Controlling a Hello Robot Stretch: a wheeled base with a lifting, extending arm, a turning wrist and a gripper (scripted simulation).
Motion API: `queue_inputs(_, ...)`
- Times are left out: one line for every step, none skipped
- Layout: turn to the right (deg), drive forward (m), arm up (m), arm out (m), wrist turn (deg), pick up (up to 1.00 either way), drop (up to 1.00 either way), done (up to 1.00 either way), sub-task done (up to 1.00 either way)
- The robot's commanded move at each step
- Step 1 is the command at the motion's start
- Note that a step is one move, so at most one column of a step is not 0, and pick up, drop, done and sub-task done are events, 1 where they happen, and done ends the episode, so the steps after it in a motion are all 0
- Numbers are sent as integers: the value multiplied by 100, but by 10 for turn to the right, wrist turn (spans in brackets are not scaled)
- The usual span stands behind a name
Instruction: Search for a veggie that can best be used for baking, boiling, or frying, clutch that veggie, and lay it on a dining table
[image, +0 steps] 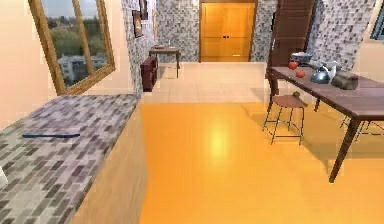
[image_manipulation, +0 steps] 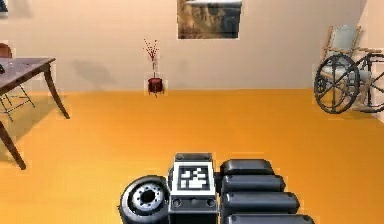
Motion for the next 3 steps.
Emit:
queue_inputs(450, 0, 0, 0, 0, 0, 0, 0, 0)
queue_inputs(390, 0, 0, 0, 0, 0, 0, 0, 0)
queue_inputs(0, 25, 0, 0, 0, 0, 0, 0, 0)
